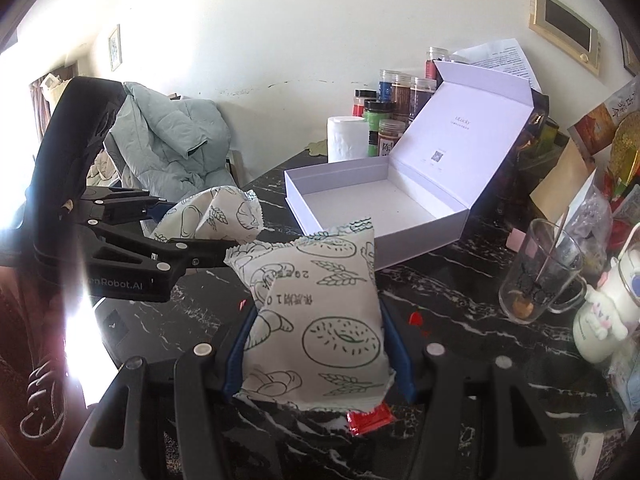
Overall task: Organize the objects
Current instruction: 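Lift both white packets and carry them toward the open white box, then lower both packets into the white box and open both grippers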
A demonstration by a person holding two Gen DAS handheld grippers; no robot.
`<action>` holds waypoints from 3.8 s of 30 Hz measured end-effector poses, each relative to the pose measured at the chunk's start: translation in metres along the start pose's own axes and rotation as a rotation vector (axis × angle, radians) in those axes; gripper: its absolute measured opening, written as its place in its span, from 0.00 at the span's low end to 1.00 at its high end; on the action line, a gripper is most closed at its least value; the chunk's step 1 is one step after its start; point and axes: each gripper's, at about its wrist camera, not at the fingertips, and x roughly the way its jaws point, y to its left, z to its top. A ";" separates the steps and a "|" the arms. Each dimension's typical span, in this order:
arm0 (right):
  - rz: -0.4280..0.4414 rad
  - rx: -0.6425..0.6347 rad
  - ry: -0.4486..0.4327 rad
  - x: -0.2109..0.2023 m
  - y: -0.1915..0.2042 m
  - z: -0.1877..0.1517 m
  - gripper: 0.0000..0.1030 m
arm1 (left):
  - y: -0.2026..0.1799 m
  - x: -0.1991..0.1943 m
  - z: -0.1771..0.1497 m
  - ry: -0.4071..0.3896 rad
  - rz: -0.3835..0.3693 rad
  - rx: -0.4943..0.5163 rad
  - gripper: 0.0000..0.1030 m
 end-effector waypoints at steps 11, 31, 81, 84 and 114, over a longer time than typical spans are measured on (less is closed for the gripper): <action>0.007 0.025 -0.015 0.022 -0.033 0.027 0.58 | 0.001 0.029 0.036 0.018 -0.004 0.011 0.61; 0.010 0.016 -0.008 0.080 -0.087 0.087 0.58 | 0.019 0.083 0.101 0.013 0.035 0.037 0.61; 0.074 -0.022 0.124 0.253 -0.140 0.145 0.58 | 0.084 0.245 0.169 0.102 0.145 -0.012 0.61; 0.070 -0.007 0.129 0.254 -0.144 0.144 0.58 | 0.086 0.249 0.167 0.112 0.141 -0.020 0.61; -0.026 0.015 0.099 0.215 -0.145 0.151 0.61 | 0.074 0.212 0.175 0.038 0.164 -0.027 0.71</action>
